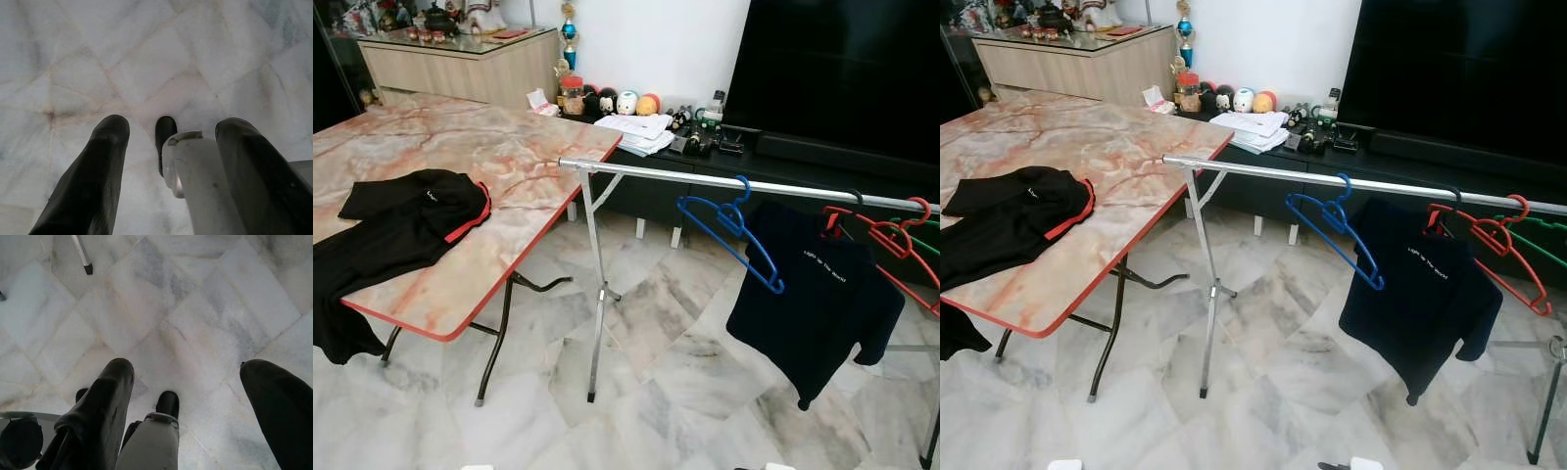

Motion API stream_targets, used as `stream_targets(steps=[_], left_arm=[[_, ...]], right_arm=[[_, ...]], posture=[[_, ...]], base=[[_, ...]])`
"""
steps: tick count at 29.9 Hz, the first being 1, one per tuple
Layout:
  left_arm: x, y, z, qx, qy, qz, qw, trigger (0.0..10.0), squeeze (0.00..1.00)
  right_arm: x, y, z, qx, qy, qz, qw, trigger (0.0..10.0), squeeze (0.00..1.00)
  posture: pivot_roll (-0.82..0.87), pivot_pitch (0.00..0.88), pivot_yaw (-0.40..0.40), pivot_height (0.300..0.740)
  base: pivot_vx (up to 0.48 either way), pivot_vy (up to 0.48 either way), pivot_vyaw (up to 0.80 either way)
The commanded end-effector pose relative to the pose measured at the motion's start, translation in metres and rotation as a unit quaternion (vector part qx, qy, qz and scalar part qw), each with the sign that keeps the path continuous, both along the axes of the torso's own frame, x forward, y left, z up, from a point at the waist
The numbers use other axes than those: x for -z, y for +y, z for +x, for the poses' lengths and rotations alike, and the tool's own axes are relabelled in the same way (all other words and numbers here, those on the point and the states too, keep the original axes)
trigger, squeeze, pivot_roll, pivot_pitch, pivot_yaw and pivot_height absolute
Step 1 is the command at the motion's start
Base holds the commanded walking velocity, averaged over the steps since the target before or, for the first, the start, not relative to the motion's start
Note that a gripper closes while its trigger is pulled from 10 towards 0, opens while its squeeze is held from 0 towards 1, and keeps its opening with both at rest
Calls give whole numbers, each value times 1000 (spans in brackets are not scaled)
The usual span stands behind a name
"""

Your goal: Hang hanger

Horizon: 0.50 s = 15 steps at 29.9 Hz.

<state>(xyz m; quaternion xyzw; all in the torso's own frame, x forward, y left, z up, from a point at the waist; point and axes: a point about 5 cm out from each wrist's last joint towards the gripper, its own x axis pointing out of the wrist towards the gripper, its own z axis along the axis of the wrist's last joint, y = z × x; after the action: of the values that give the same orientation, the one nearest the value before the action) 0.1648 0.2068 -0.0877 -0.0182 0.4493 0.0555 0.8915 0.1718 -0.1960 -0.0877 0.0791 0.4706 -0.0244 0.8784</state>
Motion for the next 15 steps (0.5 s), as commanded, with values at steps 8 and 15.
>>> stream_targets(steps=[8, 15], left_arm=[[1, 0, -3, 6, 1, 12, 1000, 10000, 0], [0, 2, 0, 14, 3, 20, 1000, 10000, 0]], right_arm=[[-4, 18, 14, -9, -13, 11, 1000, 10000, 0], [-1, 9, 7, 7, 0, 6, 1000, 10000, 0]], posture=[[146, 0, -65, 740], [141, 0, -45, 740]], base=[[0, 0, 0], [0, -364, -708]])
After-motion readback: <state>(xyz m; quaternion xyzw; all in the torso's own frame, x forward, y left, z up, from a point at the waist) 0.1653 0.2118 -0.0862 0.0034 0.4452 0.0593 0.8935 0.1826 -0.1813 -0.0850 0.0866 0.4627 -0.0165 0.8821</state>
